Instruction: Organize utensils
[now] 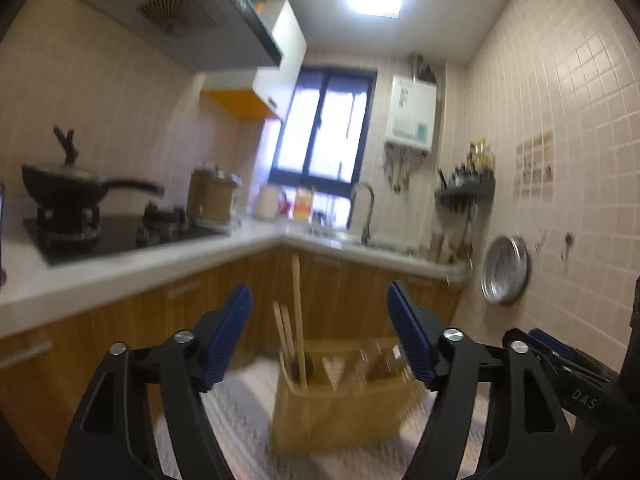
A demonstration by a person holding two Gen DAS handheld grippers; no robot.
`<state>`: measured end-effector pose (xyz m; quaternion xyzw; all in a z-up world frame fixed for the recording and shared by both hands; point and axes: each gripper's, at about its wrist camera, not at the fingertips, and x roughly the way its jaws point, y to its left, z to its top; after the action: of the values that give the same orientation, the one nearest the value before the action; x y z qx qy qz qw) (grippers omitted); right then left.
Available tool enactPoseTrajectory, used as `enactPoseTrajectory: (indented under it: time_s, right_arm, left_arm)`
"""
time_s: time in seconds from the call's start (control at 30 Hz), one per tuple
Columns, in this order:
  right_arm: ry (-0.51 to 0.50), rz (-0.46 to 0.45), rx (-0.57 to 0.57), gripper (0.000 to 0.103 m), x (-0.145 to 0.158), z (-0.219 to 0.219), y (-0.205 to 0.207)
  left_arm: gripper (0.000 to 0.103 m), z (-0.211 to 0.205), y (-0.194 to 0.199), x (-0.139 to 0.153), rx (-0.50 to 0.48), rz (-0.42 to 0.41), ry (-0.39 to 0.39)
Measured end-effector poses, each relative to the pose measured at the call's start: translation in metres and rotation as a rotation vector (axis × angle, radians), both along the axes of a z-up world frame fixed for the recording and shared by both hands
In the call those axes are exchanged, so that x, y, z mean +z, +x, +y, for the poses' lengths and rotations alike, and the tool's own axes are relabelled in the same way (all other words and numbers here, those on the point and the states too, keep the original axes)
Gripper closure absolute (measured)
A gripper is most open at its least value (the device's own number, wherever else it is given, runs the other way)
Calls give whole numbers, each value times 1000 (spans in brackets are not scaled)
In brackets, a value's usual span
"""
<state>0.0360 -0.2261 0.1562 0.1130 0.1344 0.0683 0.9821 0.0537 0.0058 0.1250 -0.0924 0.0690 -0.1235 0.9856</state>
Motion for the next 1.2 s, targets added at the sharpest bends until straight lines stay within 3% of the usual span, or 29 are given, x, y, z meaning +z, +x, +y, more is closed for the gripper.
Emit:
enactPoseTrajectory:
  time_s: [0.33, 0.63, 0.8, 0.87, 1.2]
  right_arm:
    - [-64, 78, -40, 35, -51, 5, -35]
    - [-117, 136, -108, 35, -103, 4, -32]
    - [-92, 154, -111, 32, -111, 0, -30]
    - [-72, 142, -124, 25, -110, -5, -32]
    - [-143, 123, -154, 25, -107, 6, -35]
  left_arm:
    - [26, -14, -35, -65, 24, 122, 45]
    - [18, -35, -42, -108, 107, 83, 143]
    - [16, -35, -35, -124, 103, 151, 116]
    - [15, -29, -39, -126, 109, 137, 79]
    - [14, -27, -43, -126, 119, 122, 84]
